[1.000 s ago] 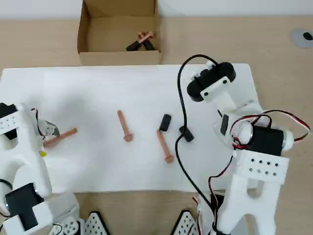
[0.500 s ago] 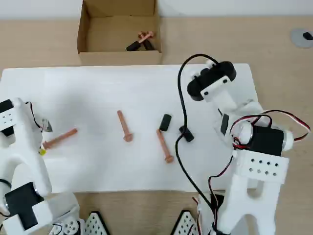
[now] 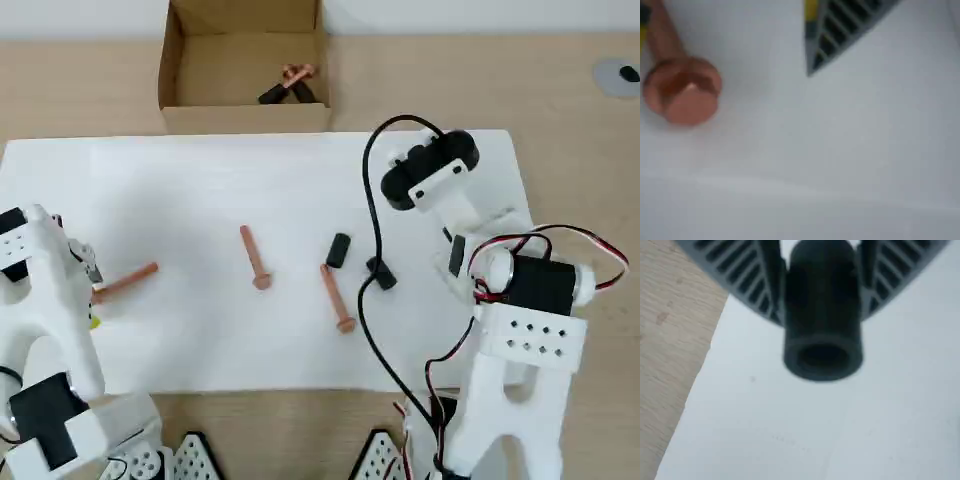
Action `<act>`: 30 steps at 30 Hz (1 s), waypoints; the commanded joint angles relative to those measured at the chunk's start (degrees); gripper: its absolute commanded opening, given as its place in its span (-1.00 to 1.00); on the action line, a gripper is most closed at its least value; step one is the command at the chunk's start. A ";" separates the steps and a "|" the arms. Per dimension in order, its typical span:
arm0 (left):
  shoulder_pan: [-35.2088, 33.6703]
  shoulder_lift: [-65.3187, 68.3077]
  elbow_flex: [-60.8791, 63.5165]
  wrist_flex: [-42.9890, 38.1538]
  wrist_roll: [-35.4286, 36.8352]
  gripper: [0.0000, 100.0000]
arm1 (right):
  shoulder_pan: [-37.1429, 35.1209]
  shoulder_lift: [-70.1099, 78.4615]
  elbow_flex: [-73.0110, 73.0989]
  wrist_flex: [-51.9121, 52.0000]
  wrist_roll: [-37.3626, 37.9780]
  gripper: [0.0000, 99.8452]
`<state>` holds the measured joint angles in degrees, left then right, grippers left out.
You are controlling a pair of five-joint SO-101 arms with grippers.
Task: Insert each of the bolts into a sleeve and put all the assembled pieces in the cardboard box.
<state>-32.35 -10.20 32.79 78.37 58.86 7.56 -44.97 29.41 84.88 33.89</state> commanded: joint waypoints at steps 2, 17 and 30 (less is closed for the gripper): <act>0.97 -0.13 1.05 -7.12 3.25 -0.53 | 0.48 -0.04 -0.13 -1.14 0.44 -0.98; 6.42 -0.22 4.04 -10.29 5.71 -0.54 | 0.22 0.13 0.13 -2.02 0.09 -0.98; 5.19 -0.22 6.15 -12.84 7.12 -0.54 | -4.44 -0.04 2.86 -2.81 -3.08 -0.98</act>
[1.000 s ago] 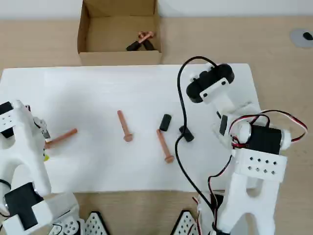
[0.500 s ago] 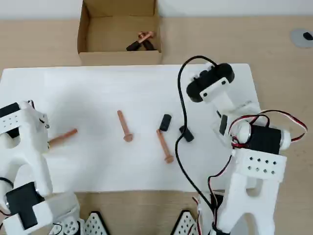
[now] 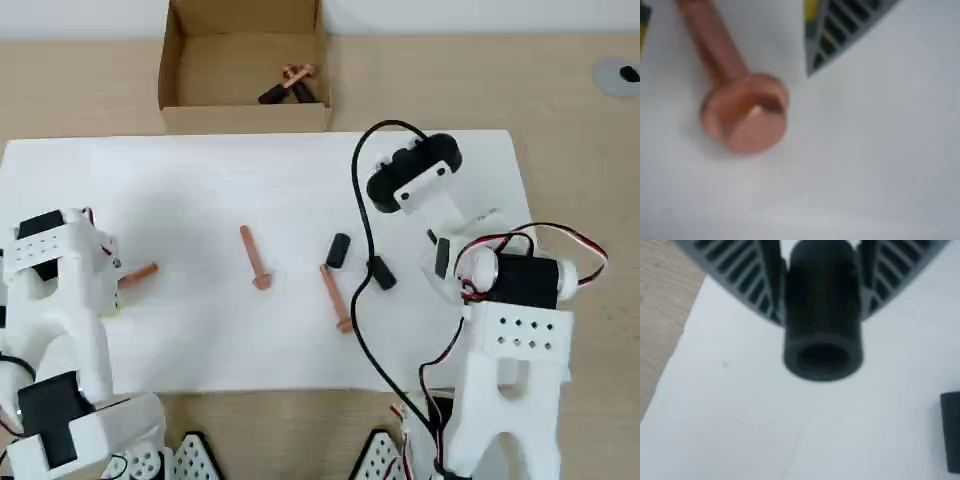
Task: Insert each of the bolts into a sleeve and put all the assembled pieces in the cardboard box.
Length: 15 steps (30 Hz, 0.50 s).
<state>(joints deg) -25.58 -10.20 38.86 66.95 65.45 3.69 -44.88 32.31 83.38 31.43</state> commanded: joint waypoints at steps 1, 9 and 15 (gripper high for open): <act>-2.29 -0.22 0.18 -1.49 0.44 -0.54 | -0.57 -0.13 -0.04 -1.32 -0.62 -0.98; -3.69 -0.22 2.11 -2.11 0.18 -0.54 | -0.57 -0.04 -0.22 -1.67 -0.44 -0.98; -3.60 -0.04 4.22 -5.63 -0.88 -0.70 | -0.57 -0.04 -0.22 -1.67 -0.35 -0.98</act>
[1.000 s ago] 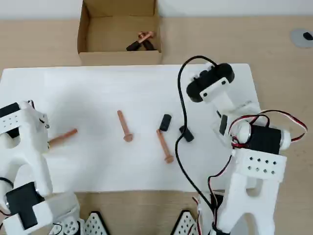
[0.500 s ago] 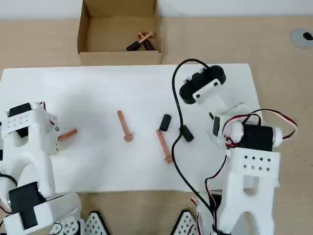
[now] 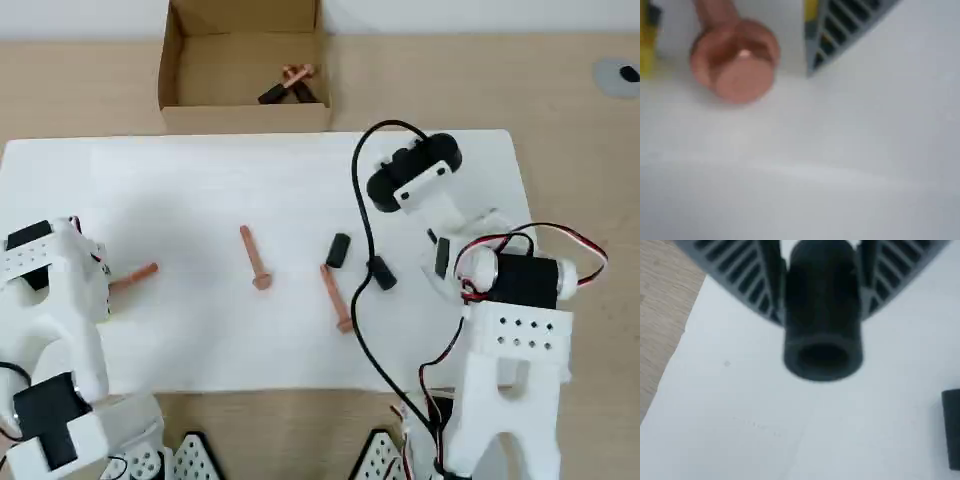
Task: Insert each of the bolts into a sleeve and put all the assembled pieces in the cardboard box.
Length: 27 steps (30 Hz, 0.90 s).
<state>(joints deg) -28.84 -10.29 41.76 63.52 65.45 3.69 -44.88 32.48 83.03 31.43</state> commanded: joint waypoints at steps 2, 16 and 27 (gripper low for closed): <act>-0.35 0.04 2.73 -4.84 -2.29 -0.76 | -0.57 -0.04 -0.40 -1.32 -0.26 -0.98; 2.02 -0.04 3.34 -5.98 -2.73 -1.00 | -0.57 -0.04 -0.48 -1.32 -0.35 -0.98; 1.67 -0.48 0.70 -4.92 -8.09 -0.99 | -0.57 -0.22 -0.57 -1.67 -0.62 -0.98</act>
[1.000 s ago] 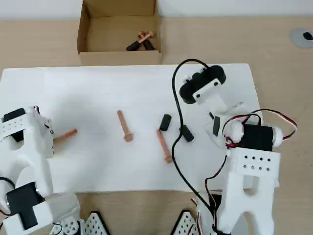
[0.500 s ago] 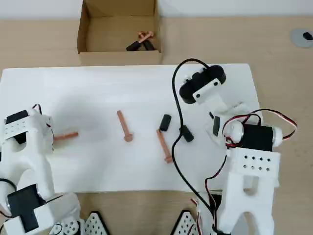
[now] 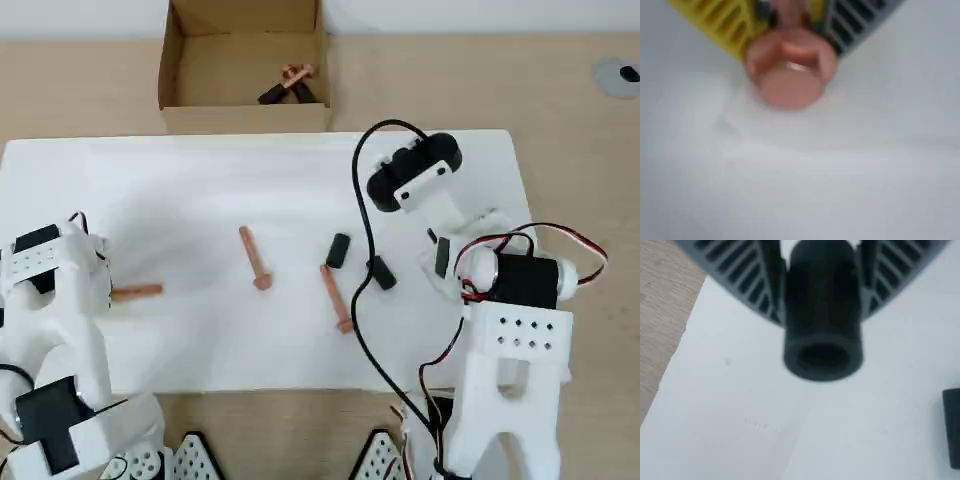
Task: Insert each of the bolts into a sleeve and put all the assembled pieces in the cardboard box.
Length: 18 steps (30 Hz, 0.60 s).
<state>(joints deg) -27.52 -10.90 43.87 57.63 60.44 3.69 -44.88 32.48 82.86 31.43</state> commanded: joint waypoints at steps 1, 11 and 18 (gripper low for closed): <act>0.35 0.13 -3.43 2.29 -4.66 -0.99 | -0.48 -0.22 -0.57 -2.02 -0.62 -0.98; -0.97 0.13 -39.56 19.60 -42.73 -0.99 | -6.55 0.04 -4.97 -3.52 -0.70 -0.98; 2.20 0.13 -65.67 32.00 -49.41 -0.99 | -17.45 0.04 -4.26 -15.74 -4.92 -0.98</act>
<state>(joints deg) -27.52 -10.11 -10.46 85.93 15.96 -10.20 -44.88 31.16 73.80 29.32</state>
